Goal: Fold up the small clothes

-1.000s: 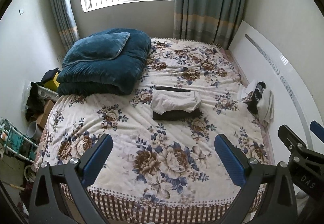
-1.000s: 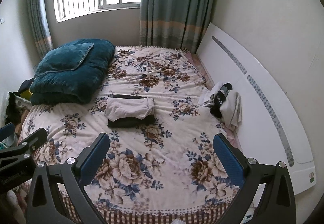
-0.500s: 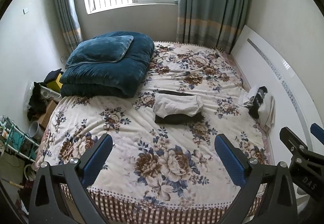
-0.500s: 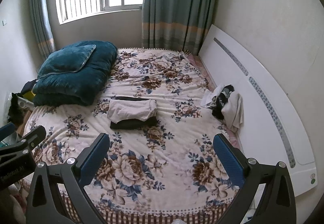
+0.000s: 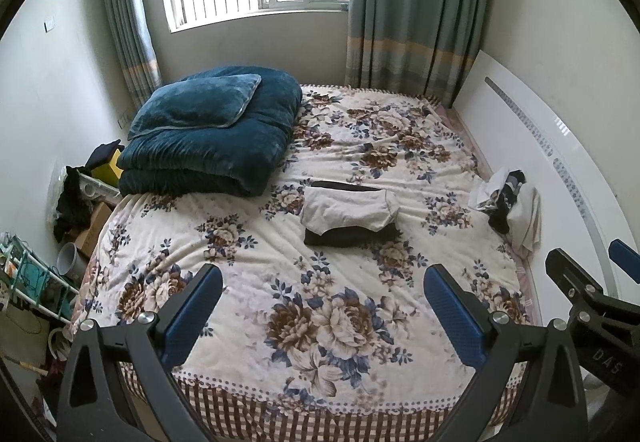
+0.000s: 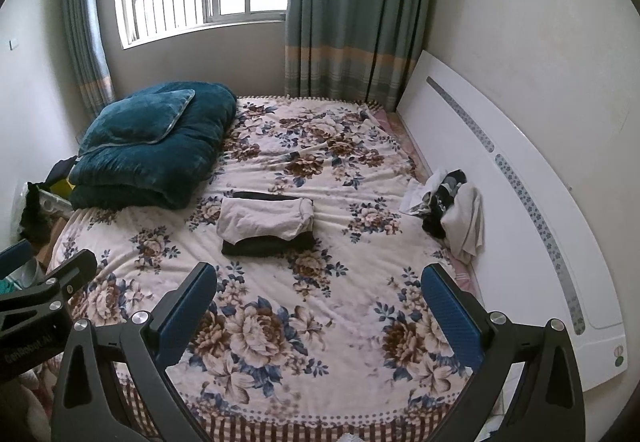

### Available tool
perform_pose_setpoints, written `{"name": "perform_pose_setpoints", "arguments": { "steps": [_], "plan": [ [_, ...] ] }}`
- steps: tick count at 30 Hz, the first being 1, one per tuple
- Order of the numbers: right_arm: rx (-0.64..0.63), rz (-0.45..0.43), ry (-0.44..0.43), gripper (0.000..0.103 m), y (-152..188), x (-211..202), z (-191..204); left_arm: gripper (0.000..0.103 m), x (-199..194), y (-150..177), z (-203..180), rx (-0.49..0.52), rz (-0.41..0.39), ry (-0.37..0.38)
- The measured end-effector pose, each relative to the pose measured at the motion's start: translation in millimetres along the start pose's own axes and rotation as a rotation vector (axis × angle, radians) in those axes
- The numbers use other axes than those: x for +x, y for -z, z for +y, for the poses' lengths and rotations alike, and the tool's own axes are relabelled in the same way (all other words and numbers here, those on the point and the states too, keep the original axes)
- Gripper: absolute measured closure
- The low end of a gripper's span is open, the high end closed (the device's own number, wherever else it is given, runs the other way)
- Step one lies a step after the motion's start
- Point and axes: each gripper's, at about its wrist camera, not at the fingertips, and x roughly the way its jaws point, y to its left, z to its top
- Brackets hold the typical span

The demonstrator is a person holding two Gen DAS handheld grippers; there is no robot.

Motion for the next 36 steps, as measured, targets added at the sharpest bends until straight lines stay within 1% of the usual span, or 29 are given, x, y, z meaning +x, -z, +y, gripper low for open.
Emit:
{"name": "perform_pose_setpoints", "arguments": {
  "steps": [15, 36],
  "plan": [
    [0.012, -0.01, -0.004, 0.0, 1.8, -1.7, 2.5, 0.0, -3.7, -8.6, -6.8, 0.008, -0.013, 0.002],
    [0.017, -0.014, -0.001, 0.0, 4.8, -6.5, 2.8, 0.0, -6.1, -5.8, -7.1, 0.003, -0.02, -0.004]
  ]
}}
